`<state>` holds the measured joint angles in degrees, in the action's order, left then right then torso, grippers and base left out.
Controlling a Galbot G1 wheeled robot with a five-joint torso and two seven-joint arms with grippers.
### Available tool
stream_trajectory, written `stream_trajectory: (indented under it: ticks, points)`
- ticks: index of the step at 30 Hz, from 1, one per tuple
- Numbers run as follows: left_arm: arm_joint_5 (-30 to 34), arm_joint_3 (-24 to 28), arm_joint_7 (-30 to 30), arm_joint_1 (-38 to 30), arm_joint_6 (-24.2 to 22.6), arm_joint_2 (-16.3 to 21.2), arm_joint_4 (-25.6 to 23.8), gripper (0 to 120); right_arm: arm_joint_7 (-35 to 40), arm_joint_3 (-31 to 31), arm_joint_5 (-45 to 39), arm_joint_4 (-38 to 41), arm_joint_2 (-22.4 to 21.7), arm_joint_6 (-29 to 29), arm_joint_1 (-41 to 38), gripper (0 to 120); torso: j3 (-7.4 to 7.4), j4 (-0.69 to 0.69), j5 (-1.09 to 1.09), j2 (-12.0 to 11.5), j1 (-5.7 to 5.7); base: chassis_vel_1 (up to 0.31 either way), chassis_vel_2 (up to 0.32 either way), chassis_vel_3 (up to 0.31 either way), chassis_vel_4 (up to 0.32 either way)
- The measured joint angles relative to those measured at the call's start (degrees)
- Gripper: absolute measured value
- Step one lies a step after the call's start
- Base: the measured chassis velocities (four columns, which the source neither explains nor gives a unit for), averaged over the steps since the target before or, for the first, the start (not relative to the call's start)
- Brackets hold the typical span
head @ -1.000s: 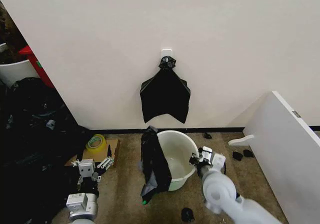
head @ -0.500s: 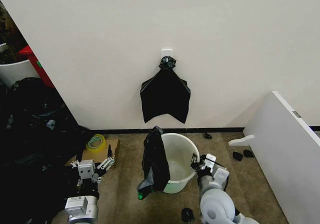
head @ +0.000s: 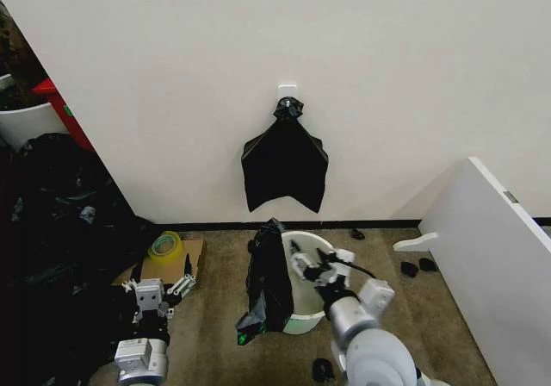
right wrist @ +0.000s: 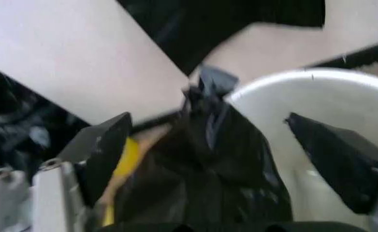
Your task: Place the garbage bag over the trash bin.
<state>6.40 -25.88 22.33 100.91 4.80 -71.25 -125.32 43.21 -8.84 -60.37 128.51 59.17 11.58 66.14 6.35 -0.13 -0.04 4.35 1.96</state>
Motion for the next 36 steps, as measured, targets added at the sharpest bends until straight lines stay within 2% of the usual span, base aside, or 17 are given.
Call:
stream_trajectory:
  ticks: [2,4,5,7,8,10,15,17,19,24,25,27,29,30,32,36]
  points:
    - [0.0,0.0,0.0,-0.2,-0.1,0.0,0.2,100,1.2,-0.3,-1.5,-0.3,0.3,1.6,-1.0,93,0.00,-0.01,0.00,0.0,0.00,0.000,0.000,0.000,0.000]
    - [0.0,0.0,0.0,-0.4,-0.2,-0.1,0.6,100,1.9,-1.0,-2.4,-1.0,1.0,2.6,-1.9,84,0.00,-0.01,0.00,0.0,0.00,0.000,0.000,0.000,0.000]
    - [0.0,0.0,0.0,-0.4,-0.2,-0.1,0.6,100,1.9,-1.0,-2.4,-1.0,1.0,2.6,-1.9,84,0.00,-0.01,0.00,0.0,0.00,0.000,0.000,0.000,0.000]
    - [-0.1,0.2,0.0,-0.6,-0.3,-0.3,0.9,100,2.4,-2.0,-2.6,-2.0,1.8,3.3,-2.8,73,0.00,-0.01,0.00,0.0,0.00,0.000,0.000,0.000,0.000]
    - [-0.1,0.2,0.0,-0.6,-0.3,-0.3,0.9,100,2.4,-2.0,-2.6,-2.0,1.8,3.3,-2.8,73,0.00,-0.01,0.00,0.0,0.00,0.000,0.000,0.000,0.000]
    - [-0.2,0.3,0.0,-0.6,-0.3,-0.4,0.9,100,2.6,-3.0,-2.7,-2.2,2.5,3.7,-3.4,64,0.00,-0.01,0.00,0.0,0.00,0.000,0.000,0.000,0.000]
    - [-0.3,0.2,0.0,-0.7,-0.3,-0.4,0.9,100,2.9,-4.5,-2.8,-2.4,3.3,4.9,-4.2,58,0.00,-0.01,0.00,0.0,0.00,0.000,0.000,0.000,0.000]
    - [-0.4,0.2,0.0,-0.7,-0.3,-0.4,0.9,100,2.8,-4.7,-2.5,-2.5,3.6,4.9,-4.4,48,0.00,-0.01,0.00,0.0,0.00,0.000,0.000,0.000,0.000]
    - [-0.4,0.1,0.0,-0.6,-0.3,-0.4,0.9,100,2.7,-4.6,-2.1,-2.5,3.6,4.9,-4.4,46,0.00,-0.01,0.00,0.0,0.00,0.000,0.000,0.000,0.000]
    - [-0.4,0.1,0.1,-0.7,-0.3,-0.4,0.9,100,1.6,-2.6,-0.8,-2.1,3.0,3.8,-4.2,64,0.00,-0.01,0.00,0.0,0.00,0.000,0.000,0.000,0.000]
    - [-0.4,0.1,0.1,-0.7,-0.3,-0.4,0.9,100,1.6,-2.6,-0.8,-2.1,3.0,3.8,-4.2,64,0.00,-0.01,0.00,0.0,0.00,0.000,0.000,0.000,0.000]
    - [-0.4,0.3,0.1,-0.7,-0.3,-0.4,1.0,100,1.0,-1.9,0.6,-1.8,2.6,2.9,-3.7,76,0.00,-0.01,0.00,0.0,0.00,0.000,0.000,0.000,0.000]
    - [-0.5,0.3,0.1,-0.8,-0.3,-0.4,1.1,100,0.8,-1.8,0.9,-1.5,2.5,2.7,-3.5,79,0.00,-0.01,0.01,0.0,0.00,0.000,0.000,0.000,0.000]
    - [-0.5,0.4,0.1,-0.9,-0.2,-0.4,1.2,100,0.4,-1.8,1.4,-0.6,2.5,2.5,-3.1,86,0.00,-0.01,0.00,0.0,0.00,0.000,0.000,0.000,0.000]
    - [-0.5,0.5,0.1,-1.0,-0.2,-0.4,1.4,100,0.2,-2.8,2.2,0.4,2.4,2.6,-2.7,93,0.00,-0.01,0.00,0.0,0.00,0.000,0.000,0.000,0.000]
    - [-0.6,0.5,0.1,-1.1,-0.2,-0.4,1.8,100,0.1,-5.0,4.0,0.4,2.5,3.5,-2.7,100,0.00,-0.01,0.00,0.0,0.00,0.000,0.000,0.000,0.000]
